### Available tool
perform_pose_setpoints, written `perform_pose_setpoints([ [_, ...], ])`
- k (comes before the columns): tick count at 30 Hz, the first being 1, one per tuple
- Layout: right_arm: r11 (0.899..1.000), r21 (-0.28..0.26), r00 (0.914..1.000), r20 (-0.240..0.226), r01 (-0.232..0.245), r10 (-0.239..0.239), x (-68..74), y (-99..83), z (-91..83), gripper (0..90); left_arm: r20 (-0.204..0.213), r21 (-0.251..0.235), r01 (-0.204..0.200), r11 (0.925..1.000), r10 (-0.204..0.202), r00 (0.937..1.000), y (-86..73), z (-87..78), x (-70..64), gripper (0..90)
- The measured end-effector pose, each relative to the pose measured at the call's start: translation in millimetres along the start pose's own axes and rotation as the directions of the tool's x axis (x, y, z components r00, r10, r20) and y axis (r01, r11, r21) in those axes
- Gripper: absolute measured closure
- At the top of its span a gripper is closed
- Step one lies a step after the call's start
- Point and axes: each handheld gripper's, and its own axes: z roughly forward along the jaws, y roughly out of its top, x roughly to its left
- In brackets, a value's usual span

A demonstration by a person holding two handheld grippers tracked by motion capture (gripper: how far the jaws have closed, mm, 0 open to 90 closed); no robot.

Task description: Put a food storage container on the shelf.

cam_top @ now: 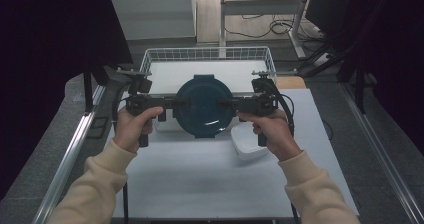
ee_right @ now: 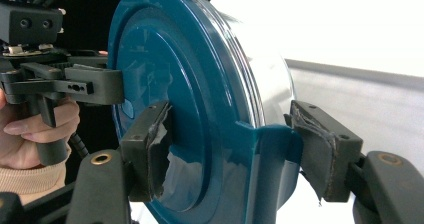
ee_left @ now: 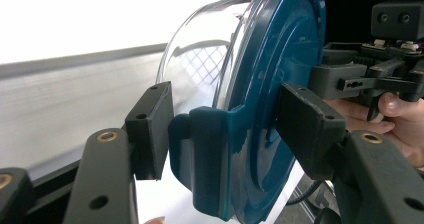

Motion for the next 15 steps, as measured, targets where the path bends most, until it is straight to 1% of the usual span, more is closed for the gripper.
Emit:
perform_pose_setpoints([
  [1, 1.0, 0.0, 1.0, -0.001, -0.004, 0.004, -0.6, 2.2, 0.0, 34.9, -0.002, -0.004, 0.001, 1.0, -0.001, 1.0, 4.5, 0.5, 0.1, 40.6],
  [2, 1.0, 0.0, 1.0, -0.001, -0.004, 0.004, -0.6, 2.2, 0.0, 34.9, -0.002, -0.004, 0.001, 1.0, -0.001, 1.0, 4.5, 0.5, 0.1, 40.6],
  [5, 1.0, -0.007, 1.0, 0.002, 0.001, -0.001, -1.8, 11.5, 0.8, 35.1, 0.006, -0.005, 0.008, 1.0, -0.008, 1.0, 13.6, 1.0, 3.1, 40.6],
  [7, 1.0, -0.003, 1.0, 0.002, -0.002, 0.002, -1.8, 14.0, 0.9, 35.2, 0.007, -0.003, 0.009, 1.0, -0.009, 0.9999, 16.2, 1.1, 3.6, 40.6],
  [9, 1.0, -0.006, 1.0, 0.0, 0.004, -0.004, -2.9, 21.2, 1.3, 35.3, 0.006, -0.004, 0.003, 1.0, -0.002, 1.0, 23.2, 0.7, 3.9, 40.6],
  [10, 1.0, -0.006, 1.0, 0.0, 0.004, -0.004, -2.9, 21.2, 1.3, 35.3, 0.006, -0.004, 0.003, 1.0, -0.002, 1.0, 23.2, 0.7, 3.9, 40.6],
  [12, 1.0, -0.002, 1.0, -0.001, 0.005, -0.005, -4.0, 26.9, 2.3, 35.5, 0.006, 0.0, 0.0, 1.0, 0.0, 1.0, 27.3, 1.2, 5.2, 40.6],
  [15, 1.0, 0.001, 1.0, 0.002, 0.005, -0.005, -6.8, 33.0, 4.7, 35.5, 0.013, 0.002, 0.013, 0.9999, -0.013, 0.9998, 34.0, 4.2, 10.8, 40.6],
])
